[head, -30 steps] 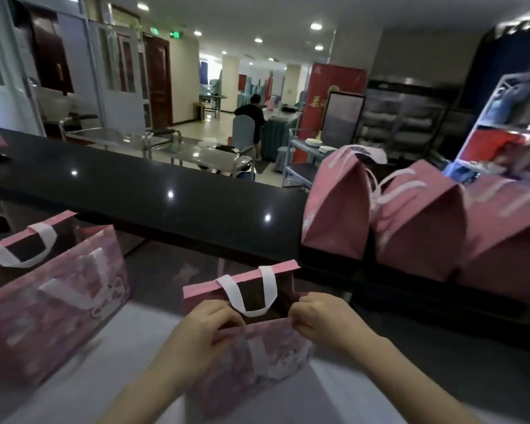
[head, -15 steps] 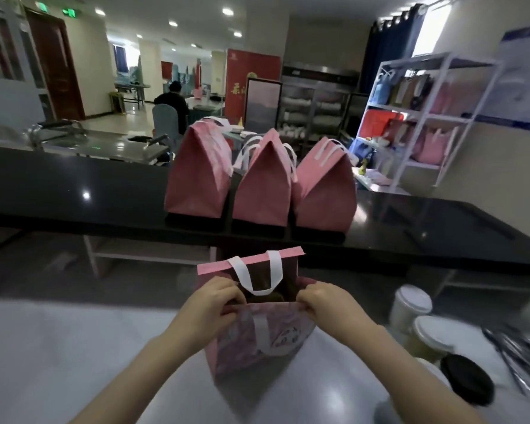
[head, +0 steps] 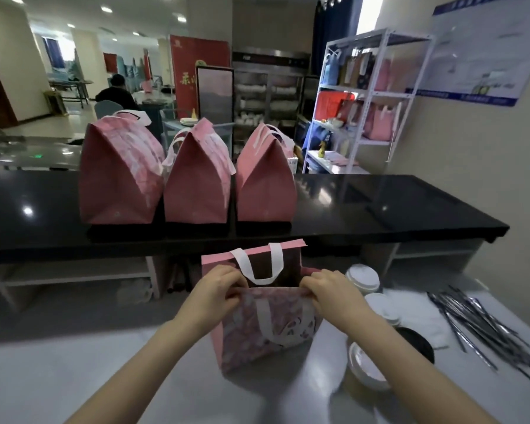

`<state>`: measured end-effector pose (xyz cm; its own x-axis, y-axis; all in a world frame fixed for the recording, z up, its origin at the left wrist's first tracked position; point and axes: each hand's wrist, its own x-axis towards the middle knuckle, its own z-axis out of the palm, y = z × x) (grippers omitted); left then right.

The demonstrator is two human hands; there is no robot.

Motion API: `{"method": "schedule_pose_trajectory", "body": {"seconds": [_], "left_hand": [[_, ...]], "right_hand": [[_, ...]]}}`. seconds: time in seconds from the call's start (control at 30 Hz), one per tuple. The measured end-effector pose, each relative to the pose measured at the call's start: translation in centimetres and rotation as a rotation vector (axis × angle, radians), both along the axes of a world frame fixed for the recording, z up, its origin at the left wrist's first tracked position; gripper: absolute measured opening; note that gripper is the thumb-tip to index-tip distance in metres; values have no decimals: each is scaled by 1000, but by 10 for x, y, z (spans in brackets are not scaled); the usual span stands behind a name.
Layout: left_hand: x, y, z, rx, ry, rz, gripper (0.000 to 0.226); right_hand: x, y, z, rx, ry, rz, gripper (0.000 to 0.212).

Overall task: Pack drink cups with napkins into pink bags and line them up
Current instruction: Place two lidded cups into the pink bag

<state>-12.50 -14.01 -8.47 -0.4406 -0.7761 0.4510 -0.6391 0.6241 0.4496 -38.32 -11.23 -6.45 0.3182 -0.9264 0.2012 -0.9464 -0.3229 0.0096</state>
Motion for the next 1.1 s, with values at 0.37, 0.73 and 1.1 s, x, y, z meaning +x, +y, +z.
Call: {"method": "schedule_pose_trajectory", "body": {"seconds": [0.37, 0.73, 1.1], "left_hand": [[-2, -32, -4, -18, 50, 21, 21], [-28, 6, 10, -13, 67, 225, 2], [-63, 50, 8, 5, 19, 424, 6]], "right_hand": [[-21, -28, 10, 21, -5, -7, 26], [-102, 35, -12, 192, -56, -179, 43], [-125, 62, -55, 460, 168, 36, 86]]}}
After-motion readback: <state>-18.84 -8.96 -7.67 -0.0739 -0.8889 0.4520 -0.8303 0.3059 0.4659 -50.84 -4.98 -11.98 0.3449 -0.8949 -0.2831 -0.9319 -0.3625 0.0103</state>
